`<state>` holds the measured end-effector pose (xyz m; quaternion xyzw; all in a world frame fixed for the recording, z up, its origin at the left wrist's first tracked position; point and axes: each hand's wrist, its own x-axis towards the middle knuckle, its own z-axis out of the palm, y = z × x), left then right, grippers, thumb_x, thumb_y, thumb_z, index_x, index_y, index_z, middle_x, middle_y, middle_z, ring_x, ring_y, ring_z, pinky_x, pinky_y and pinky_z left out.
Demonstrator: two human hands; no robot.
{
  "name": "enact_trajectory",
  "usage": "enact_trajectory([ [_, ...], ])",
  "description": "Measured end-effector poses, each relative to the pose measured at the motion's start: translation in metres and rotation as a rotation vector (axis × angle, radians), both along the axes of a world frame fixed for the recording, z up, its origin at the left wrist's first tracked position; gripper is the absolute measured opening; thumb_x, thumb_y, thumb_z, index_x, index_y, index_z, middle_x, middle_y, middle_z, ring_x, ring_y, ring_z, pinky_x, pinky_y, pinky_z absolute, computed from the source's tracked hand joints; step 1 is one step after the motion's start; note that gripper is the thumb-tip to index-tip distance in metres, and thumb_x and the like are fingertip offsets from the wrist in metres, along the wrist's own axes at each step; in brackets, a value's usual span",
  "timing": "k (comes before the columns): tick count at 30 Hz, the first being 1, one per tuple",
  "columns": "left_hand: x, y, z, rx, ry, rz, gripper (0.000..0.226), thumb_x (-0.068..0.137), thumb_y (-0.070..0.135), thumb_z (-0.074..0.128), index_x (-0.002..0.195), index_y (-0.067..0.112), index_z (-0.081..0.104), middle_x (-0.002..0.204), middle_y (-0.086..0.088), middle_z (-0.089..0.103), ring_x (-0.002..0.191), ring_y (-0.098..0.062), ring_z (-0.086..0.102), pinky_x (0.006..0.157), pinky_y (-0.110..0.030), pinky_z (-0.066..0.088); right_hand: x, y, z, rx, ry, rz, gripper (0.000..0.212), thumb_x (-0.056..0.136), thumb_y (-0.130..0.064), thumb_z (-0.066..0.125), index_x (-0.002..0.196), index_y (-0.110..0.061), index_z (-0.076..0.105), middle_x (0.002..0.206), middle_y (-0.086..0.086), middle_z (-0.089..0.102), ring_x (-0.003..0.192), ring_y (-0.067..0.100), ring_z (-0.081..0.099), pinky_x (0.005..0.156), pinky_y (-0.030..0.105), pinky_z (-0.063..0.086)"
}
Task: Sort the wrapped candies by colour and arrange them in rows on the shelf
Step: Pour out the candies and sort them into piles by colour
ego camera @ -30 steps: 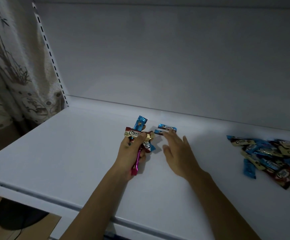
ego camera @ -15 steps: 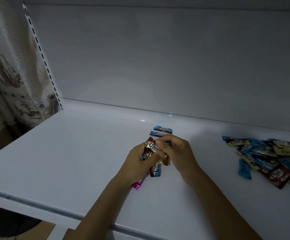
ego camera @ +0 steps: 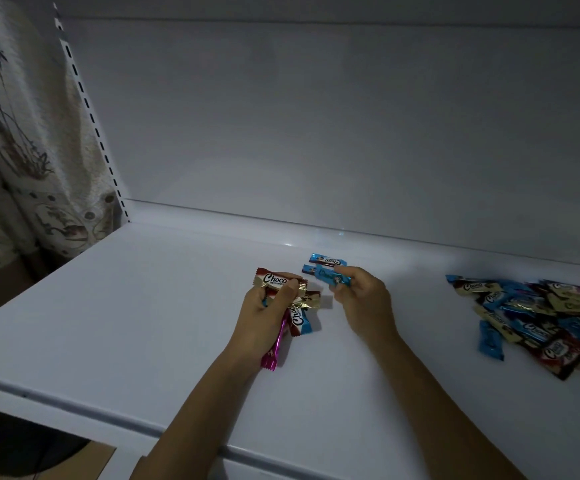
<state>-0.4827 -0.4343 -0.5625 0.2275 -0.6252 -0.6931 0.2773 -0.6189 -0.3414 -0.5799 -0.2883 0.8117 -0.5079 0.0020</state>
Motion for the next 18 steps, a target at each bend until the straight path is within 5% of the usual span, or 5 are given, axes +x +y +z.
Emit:
enact_trajectory([
  [4, 0.000, -0.001, 0.000, 0.021, -0.016, 0.023, 0.020, 0.095, 0.031, 0.053, 0.107, 0.018, 0.062, 0.096, -0.003, 0.072, 0.081, -0.013, 0.071, 0.065, -0.025, 0.056, -0.001, 0.000, -0.001, 0.129, 0.005, 0.154, 0.054, 0.097, -0.012, 0.050, 0.147, -0.016, 0.030, 0.150, 0.003, 0.033, 0.135, 0.016, 0.035, 0.087, -0.003, 0.026],
  [6, 0.000, -0.001, 0.000, 0.040, -0.021, 0.031, 0.025, 0.095, 0.031, 0.053, 0.112, 0.015, 0.061, 0.100, -0.005, 0.072, 0.086, -0.017, 0.071, 0.073, -0.030, 0.057, 0.005, 0.005, 0.001, 0.143, 0.084, 0.141, 0.046, 0.098, -0.016, 0.047, 0.143, -0.015, 0.037, 0.153, 0.004, 0.029, 0.141, 0.018, 0.025, 0.097, 0.006, 0.020],
  [11, -0.001, -0.002, -0.002, 0.102, 0.039, 0.054, 0.020, 0.096, 0.026, 0.052, 0.108, 0.014, 0.063, 0.095, -0.007, 0.073, 0.086, -0.021, 0.072, 0.075, -0.035, 0.058, 0.037, 0.010, 0.024, -0.114, -0.127, 0.246, 0.028, 0.087, -0.034, 0.061, 0.081, -0.008, 0.067, 0.074, -0.001, 0.067, 0.068, 0.005, 0.062, 0.060, 0.010, 0.045],
  [14, 0.001, -0.003, 0.000, 0.135, 0.130, 0.040, 0.019, 0.097, 0.019, 0.050, 0.105, 0.008, 0.064, 0.087, -0.008, 0.074, 0.079, -0.021, 0.071, 0.066, -0.030, 0.057, 0.056, 0.006, 0.026, -0.024, -0.339, 0.483, 0.022, 0.076, -0.029, 0.073, 0.084, -0.011, 0.065, 0.074, 0.001, 0.071, 0.065, 0.011, 0.067, 0.059, 0.023, 0.054],
  [18, -0.001, -0.007, -0.003, 0.139, 0.078, 0.128, 0.020, 0.097, 0.023, 0.052, 0.103, 0.010, 0.065, 0.066, -0.006, 0.059, 0.048, -0.010, 0.052, 0.045, -0.021, 0.042, 0.045, 0.006, 0.031, -0.047, -0.469, 0.397, 0.003, 0.083, -0.009, 0.070, 0.083, -0.008, 0.066, 0.063, 0.001, 0.070, 0.055, 0.014, 0.064, 0.062, 0.031, 0.054],
])
